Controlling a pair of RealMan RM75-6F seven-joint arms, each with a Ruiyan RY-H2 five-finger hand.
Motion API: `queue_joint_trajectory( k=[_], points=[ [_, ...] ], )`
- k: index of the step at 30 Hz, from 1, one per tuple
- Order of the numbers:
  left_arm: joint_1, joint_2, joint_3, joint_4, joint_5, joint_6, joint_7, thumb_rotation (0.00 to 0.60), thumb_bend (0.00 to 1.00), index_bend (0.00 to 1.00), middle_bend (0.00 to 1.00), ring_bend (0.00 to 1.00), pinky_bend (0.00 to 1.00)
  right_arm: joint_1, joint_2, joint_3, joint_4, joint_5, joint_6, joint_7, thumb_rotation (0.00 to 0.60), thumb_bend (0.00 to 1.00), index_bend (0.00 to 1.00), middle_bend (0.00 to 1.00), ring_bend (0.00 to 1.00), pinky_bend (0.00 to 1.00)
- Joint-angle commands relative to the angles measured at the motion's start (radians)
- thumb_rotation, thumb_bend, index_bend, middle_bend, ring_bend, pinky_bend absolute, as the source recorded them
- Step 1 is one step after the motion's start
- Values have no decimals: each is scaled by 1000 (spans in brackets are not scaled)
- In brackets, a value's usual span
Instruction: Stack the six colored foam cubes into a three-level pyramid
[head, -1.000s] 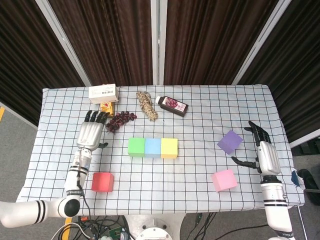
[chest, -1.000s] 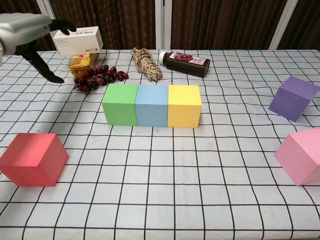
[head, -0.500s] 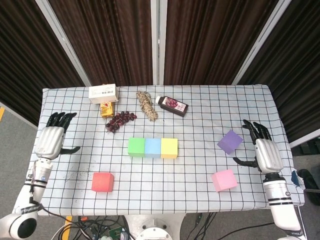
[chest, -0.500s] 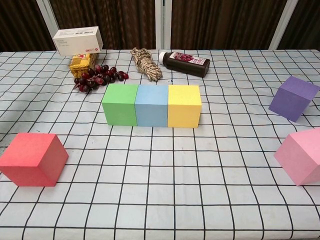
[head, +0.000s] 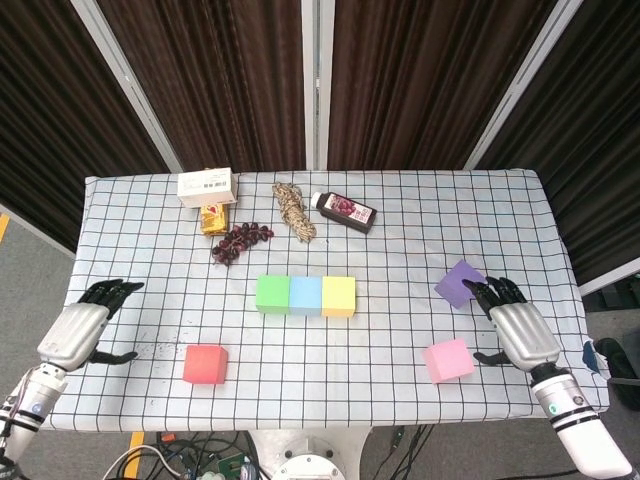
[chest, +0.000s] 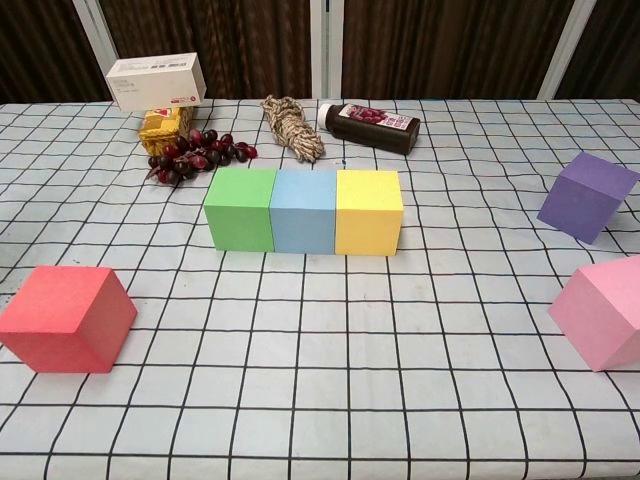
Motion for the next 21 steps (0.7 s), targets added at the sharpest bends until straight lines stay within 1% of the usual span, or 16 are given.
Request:
queue_joint_trajectory(
  k=[1,5,9,17,21],
  points=[
    [6,47,33,-4,60,-25,-10,600,0,105,134,66,90,9,31,-31,-24,3,-38,-31,600,0,0,115,0,0],
    [-2,106,65,-34,89,-80,-23,600,0,105,134,64,92,14,44,-57,-36,1,-65,-54,600,0,0,117,0,0],
    [2,134,87,-51,96,-117,-18,600,0,104,126,40,91,6,17,-79,-24,3,-61,-88,600,0,0,116,0,0],
    [62,86,80,-16,86,-57,23,600,0,104,124,39,90,5,-81,-97,52,8,-51,-133,600,0,0,116,0,0],
    [84,61,76,9,84,-36,35,600,0,104,124,39,91,12,-127,-93,99,-3,-41,-146,600,7,0,121,0,0]
  ],
)
